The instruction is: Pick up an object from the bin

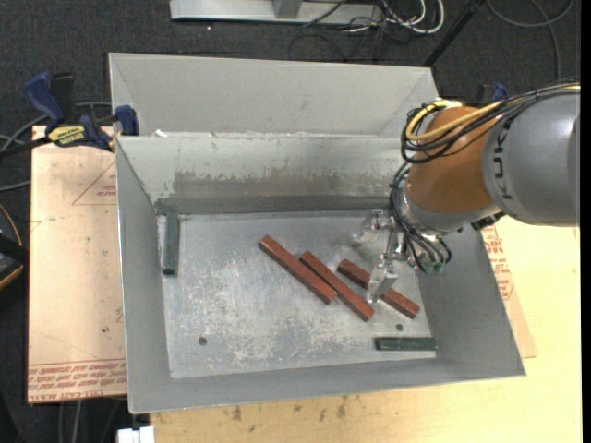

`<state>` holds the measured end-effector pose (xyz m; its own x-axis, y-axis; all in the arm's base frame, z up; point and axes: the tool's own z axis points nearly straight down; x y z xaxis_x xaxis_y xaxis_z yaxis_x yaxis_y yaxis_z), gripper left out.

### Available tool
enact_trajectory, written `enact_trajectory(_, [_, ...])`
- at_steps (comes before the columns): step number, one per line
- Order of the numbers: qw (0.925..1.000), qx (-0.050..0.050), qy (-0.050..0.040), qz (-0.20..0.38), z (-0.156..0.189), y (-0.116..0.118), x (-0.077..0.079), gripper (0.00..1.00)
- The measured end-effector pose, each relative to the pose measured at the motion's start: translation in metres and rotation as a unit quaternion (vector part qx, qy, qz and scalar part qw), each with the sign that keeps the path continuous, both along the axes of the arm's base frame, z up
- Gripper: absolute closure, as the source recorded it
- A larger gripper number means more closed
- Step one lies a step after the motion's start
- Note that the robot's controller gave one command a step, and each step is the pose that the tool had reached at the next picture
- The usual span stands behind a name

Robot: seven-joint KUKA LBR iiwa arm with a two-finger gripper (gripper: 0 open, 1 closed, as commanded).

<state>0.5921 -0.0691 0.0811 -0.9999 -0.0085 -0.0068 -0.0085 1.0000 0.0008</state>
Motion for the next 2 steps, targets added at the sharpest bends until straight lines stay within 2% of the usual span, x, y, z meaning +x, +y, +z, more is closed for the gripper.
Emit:
enact_trajectory(1, [0.9984, 0.000, -0.0057, 0.057, -0.0034, -0.0222, -0.0375, 1.00])
enact_trajectory(2, [0.9984, 0.000, -0.0058, 0.057, -0.0034, -0.0221, -0.0375, 1.00])
